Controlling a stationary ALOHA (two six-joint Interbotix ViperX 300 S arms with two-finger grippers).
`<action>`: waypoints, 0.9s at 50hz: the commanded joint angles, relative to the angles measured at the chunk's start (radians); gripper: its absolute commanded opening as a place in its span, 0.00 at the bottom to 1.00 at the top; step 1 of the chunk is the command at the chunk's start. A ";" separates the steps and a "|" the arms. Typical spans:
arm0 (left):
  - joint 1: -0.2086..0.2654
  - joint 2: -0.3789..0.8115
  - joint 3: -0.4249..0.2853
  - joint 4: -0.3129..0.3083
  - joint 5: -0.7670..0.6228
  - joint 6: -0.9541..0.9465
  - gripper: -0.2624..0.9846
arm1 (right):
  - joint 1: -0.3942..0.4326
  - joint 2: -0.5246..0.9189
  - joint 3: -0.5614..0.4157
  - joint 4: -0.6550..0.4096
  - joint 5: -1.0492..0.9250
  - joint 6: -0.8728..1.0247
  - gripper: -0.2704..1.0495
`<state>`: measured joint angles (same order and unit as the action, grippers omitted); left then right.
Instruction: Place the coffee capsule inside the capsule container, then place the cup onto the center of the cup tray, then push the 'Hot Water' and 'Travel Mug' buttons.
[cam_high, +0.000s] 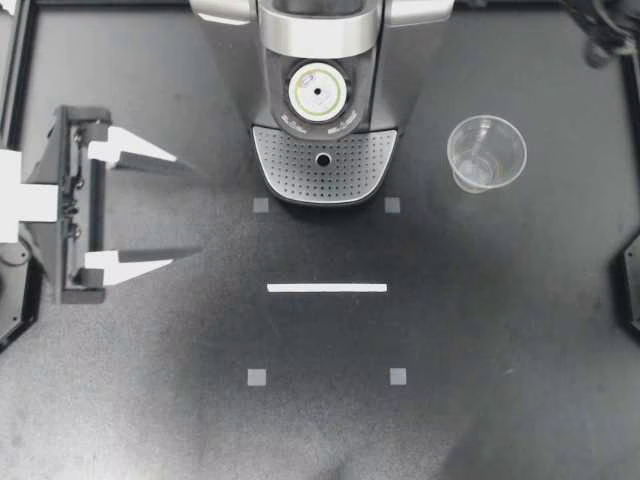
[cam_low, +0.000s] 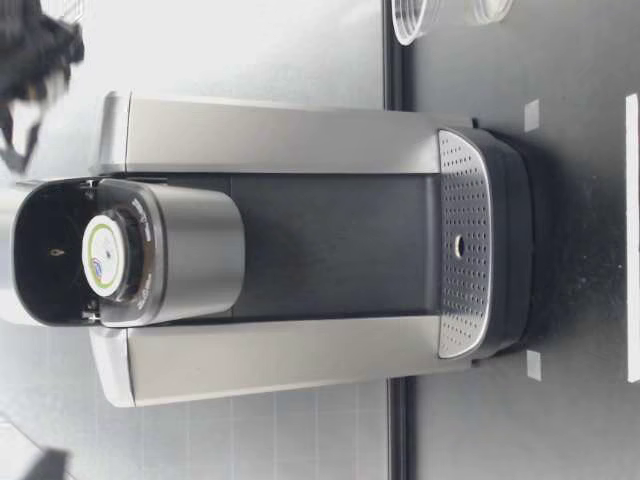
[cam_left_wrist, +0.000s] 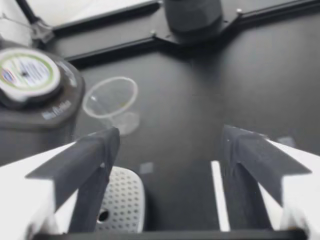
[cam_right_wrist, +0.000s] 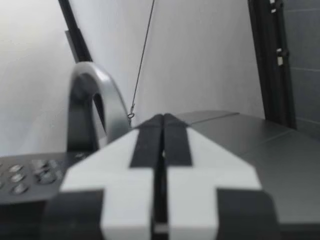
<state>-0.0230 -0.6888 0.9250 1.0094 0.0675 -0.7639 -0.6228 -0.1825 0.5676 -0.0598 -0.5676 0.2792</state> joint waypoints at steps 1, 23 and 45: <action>0.005 -0.011 -0.003 -0.009 -0.014 -0.006 0.82 | -0.008 0.020 -0.060 -0.002 -0.002 0.003 0.26; 0.014 -0.014 0.003 -0.020 -0.014 -0.009 0.82 | 0.066 0.005 -0.074 -0.023 0.011 0.005 0.26; 0.020 -0.017 0.006 -0.020 -0.014 -0.009 0.82 | 0.193 -0.091 0.057 -0.025 0.006 0.006 0.26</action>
<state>-0.0092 -0.7010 0.9419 0.9910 0.0598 -0.7701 -0.4510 -0.2439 0.6289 -0.0844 -0.5538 0.2838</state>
